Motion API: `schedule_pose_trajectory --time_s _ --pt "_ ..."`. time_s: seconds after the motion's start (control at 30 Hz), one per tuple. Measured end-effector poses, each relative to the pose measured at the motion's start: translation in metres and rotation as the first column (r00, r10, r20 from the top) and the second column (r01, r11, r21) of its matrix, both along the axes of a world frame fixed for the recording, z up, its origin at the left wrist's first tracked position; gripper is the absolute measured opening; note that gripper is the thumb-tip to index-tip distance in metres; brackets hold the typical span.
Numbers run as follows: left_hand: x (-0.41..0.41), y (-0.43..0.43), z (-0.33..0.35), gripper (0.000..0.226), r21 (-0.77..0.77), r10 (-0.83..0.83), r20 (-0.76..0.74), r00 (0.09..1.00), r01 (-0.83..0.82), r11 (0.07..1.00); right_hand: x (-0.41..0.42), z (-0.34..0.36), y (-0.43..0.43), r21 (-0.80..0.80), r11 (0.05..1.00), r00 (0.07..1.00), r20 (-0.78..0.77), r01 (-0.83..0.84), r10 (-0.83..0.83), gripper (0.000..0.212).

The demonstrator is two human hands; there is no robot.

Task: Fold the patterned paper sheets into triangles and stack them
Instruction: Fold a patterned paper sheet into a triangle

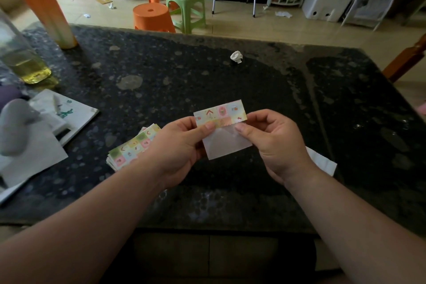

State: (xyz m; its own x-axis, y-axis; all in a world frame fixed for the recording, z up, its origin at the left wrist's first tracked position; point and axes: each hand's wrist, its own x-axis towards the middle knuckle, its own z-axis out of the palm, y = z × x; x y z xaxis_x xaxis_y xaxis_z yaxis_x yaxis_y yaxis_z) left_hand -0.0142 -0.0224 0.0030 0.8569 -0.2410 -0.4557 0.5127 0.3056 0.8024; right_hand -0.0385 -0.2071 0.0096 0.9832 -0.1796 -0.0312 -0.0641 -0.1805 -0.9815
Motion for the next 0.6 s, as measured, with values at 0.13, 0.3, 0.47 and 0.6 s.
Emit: schedule_pose_trajectory --time_s 0.13,0.3,0.47,0.6 --pt "-0.0005 -0.0002 0.0000 0.039 0.065 -0.049 0.055 0.997 0.046 0.997 0.0009 0.0021 -0.0008 0.054 0.998 0.999 -0.043 0.028 -0.026 0.006" --pt "-0.0038 0.0025 0.0004 0.041 0.184 -0.090 0.154 0.984 0.061 0.981 0.0060 -0.0015 -0.0016 -0.008 0.997 0.995 -0.049 0.082 -0.082 0.012" --pt "-0.0042 0.0019 0.0009 0.048 0.288 -0.135 0.242 0.961 0.061 0.956 0.0071 -0.0023 -0.0027 -0.030 0.994 0.993 -0.044 0.106 -0.107 0.017" --pt "-0.0047 0.0039 0.0021 0.051 0.294 -0.133 0.288 0.948 0.045 0.955 0.0075 -0.0009 -0.0036 -0.105 0.986 0.991 -0.027 0.126 -0.130 0.013"
